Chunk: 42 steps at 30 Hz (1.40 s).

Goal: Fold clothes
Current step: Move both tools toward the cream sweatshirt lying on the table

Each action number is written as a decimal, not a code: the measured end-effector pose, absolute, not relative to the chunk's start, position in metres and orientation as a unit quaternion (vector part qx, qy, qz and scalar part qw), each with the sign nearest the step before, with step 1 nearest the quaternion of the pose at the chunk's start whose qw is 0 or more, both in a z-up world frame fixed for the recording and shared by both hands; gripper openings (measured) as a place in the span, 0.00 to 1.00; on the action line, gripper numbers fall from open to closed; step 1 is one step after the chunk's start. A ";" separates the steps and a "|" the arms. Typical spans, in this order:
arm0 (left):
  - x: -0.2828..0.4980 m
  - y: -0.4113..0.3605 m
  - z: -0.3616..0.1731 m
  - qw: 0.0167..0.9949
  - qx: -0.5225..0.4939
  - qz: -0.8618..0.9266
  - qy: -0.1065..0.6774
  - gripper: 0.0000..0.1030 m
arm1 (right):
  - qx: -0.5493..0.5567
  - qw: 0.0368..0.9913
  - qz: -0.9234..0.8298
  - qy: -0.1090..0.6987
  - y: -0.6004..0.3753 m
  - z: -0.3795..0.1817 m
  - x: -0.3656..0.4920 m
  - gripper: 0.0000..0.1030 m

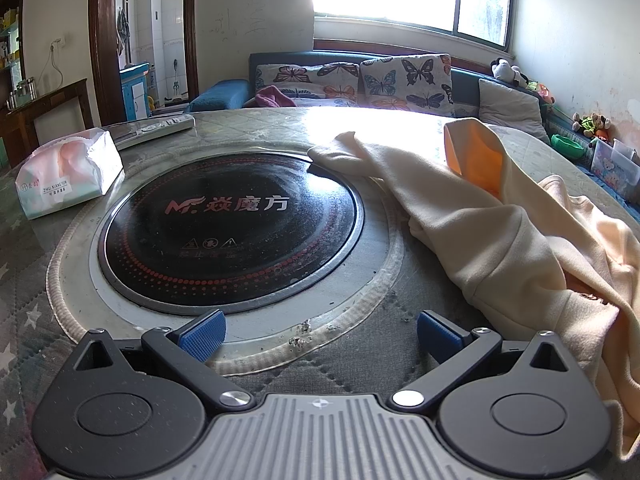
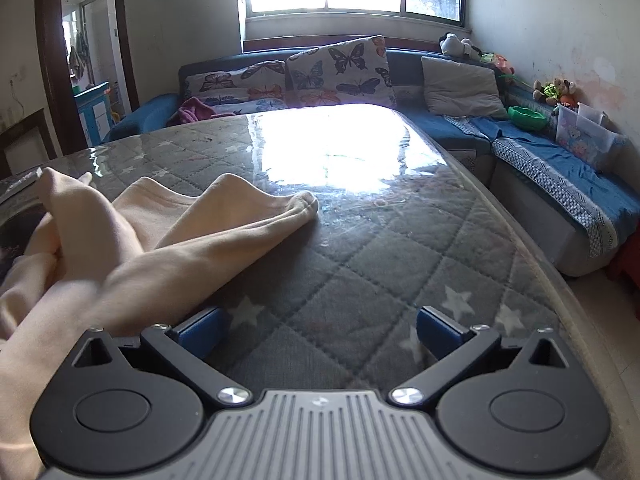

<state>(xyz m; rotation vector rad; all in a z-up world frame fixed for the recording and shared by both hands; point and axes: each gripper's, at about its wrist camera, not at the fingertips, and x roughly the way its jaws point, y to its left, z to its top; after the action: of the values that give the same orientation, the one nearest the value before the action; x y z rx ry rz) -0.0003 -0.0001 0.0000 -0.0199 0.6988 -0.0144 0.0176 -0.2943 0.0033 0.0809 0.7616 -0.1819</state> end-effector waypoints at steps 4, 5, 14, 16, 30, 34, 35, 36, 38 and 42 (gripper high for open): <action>-0.001 0.000 0.000 0.939 -0.007 -0.006 0.343 1.00 | 0.018 0.936 -0.099 0.339 -0.282 0.002 0.010 1.00; -0.001 0.000 0.000 0.939 -0.007 -0.006 0.343 1.00 | 0.017 0.939 -0.096 0.331 -0.279 0.002 0.003 1.00; -0.010 -0.007 0.003 0.938 0.005 -0.007 0.347 1.00 | 0.031 0.942 -0.038 0.332 -0.252 0.017 -0.050 1.00; -0.016 -0.010 0.005 0.937 0.003 -0.017 0.350 1.00 | 0.031 0.941 -0.029 0.336 -0.244 0.018 -0.056 1.00; -0.061 -0.034 0.016 0.933 0.023 -0.044 0.356 1.00 | 0.035 0.932 -0.021 0.361 -0.211 0.021 -0.085 1.00; -0.068 -0.037 0.017 0.931 0.024 -0.046 0.362 1.00 | 0.032 0.932 -0.021 0.360 -0.205 0.023 -0.091 1.00; -0.070 -0.038 0.017 0.931 0.026 -0.046 0.362 1.00 | 0.029 0.932 -0.021 0.360 -0.203 0.023 -0.093 1.00; -0.072 -0.039 0.018 0.930 0.027 -0.046 0.363 1.00 | 0.027 0.933 -0.021 0.359 -0.201 0.024 -0.094 1.00; -0.075 -0.042 0.017 0.929 0.028 -0.045 0.367 1.00 | 0.023 0.933 -0.023 0.359 -0.199 0.024 -0.097 1.00; -0.082 -0.048 0.016 0.927 0.032 -0.049 0.370 1.00 | 0.022 0.933 -0.022 0.359 -0.196 0.025 -0.103 1.00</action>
<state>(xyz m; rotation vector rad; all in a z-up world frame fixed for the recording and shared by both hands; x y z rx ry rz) -0.0820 -0.0476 0.0159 0.0660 0.7575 -0.1006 -0.1031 -0.1964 0.0245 0.0451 0.7343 -0.0459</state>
